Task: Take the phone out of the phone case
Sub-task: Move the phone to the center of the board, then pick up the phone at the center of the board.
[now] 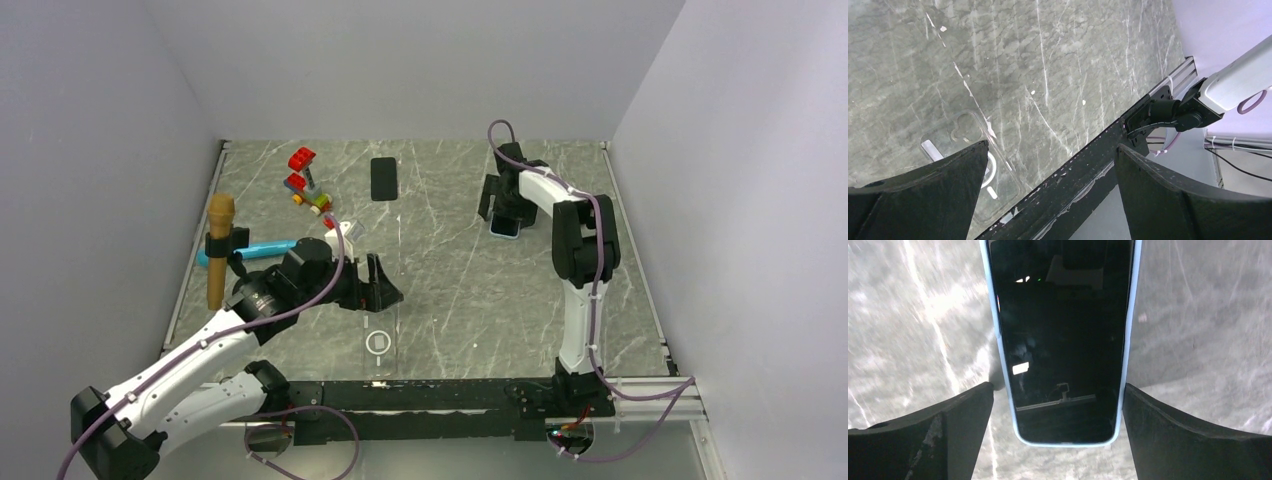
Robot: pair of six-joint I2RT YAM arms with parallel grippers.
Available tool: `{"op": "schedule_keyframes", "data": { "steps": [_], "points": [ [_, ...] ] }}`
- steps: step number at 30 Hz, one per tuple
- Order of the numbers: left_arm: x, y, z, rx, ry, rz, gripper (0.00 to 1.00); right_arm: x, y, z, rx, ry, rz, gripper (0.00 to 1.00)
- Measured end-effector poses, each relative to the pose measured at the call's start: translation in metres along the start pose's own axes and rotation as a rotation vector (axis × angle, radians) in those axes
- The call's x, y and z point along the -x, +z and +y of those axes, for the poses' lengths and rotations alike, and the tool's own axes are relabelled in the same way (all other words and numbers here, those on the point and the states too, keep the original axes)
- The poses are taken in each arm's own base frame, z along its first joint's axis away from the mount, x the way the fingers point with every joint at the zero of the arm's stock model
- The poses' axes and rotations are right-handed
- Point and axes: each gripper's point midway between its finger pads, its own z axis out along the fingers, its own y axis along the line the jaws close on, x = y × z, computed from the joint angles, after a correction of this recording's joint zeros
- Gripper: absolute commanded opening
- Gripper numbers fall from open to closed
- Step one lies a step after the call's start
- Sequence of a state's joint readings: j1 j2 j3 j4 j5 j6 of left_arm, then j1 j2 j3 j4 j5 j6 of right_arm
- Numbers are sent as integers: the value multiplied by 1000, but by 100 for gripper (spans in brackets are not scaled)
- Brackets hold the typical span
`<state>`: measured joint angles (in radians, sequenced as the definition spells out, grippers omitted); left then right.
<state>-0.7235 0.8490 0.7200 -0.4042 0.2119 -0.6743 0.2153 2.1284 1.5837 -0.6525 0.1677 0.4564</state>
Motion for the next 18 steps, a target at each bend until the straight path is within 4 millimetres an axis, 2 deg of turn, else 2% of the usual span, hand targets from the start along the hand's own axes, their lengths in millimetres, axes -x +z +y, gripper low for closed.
{"op": "schedule_keyframes", "data": {
  "steps": [5,8,9,14,18],
  "points": [
    [1,-3,-1,-1,2,-9,99,28,12,8,-6,16,-36,100],
    [3,-8,-1,-2,5,-27,99,32,14,8,-11,20,-42,96],
    [4,-10,-2,-1,5,-32,99,33,15,8,-12,20,-43,91],
    [7,-15,-4,-8,10,-55,98,43,18,10,-6,4,-63,42],
    [3,-11,1,12,4,-33,98,42,16,11,20,-36,-72,23]
  ]
}}
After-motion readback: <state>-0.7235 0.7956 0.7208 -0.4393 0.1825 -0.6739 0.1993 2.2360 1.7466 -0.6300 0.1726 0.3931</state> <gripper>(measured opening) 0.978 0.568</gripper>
